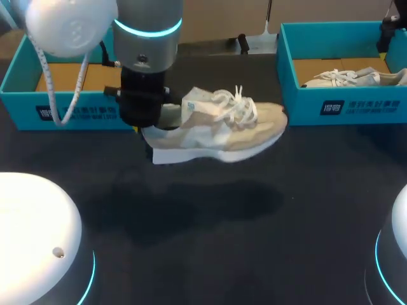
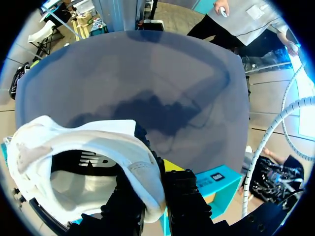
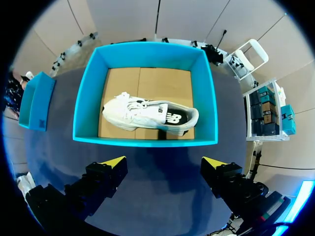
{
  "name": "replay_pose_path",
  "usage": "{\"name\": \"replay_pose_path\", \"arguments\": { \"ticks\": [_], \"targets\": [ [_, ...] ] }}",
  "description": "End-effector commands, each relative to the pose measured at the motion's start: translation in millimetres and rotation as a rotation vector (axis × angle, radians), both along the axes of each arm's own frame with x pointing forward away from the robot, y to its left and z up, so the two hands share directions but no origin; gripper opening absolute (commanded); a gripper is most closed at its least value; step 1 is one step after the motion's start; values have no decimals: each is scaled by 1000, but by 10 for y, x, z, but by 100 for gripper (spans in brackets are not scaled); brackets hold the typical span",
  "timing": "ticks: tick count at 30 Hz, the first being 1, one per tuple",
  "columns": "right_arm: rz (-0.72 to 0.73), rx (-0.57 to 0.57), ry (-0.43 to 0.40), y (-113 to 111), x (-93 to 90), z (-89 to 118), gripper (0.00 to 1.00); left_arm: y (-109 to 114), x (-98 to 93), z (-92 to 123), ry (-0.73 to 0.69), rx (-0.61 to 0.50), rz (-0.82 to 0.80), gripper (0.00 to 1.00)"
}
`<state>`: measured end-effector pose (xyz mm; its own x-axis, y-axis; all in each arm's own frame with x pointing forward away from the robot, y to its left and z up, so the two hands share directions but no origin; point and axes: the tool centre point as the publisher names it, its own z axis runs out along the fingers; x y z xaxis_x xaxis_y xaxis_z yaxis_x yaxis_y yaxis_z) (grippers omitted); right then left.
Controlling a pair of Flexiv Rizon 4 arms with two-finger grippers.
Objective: Take the shoe out of the shoebox, open the shoe tongue, remove and reinsert the insole, then place the shoe into the shoebox
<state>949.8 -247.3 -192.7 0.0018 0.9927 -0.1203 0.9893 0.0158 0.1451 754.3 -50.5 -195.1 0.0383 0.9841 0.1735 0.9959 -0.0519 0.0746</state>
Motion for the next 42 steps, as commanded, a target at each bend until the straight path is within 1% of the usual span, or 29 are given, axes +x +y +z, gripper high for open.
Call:
{"name": "replay_pose_path", "arguments": {
  "ticks": [1,3,4,13,15,16,21,25,31,37,42],
  "targets": [
    [0,-1,0,0,-2,-3,100,-102,49,-261,12,11,3,0],
    [0,-1,0,0,-2,-3,100,-122,51,-337,14,14,2,0],
    [0,-1,0,0,-2,-3,100,-152,50,-428,22,15,0,0],
    [0,-1,0,0,-2,-3,100,-220,57,-879,58,34,16,0],
    [0,-1,0,0,-2,-3,100,-225,60,-943,53,53,17,0],
    [0,-1,0,0,-2,-3,100,-232,59,-979,71,28,22,0],
    [0,-1,0,0,-2,-3,100,-259,52,-1156,65,39,31,0],
    [0,-1,0,0,-2,-3,100,-269,10,-1310,67,45,18,0],
    [0,-1,0,0,-2,-3,100,-275,-45,-1477,57,81,25,0],
    [0,-1,0,0,-2,-3,100,-253,-55,-1600,46,102,47,0],
    [0,-1,0,0,-2,-3,100,-233,-65,-1693,71,118,63,0]
  ]
}}
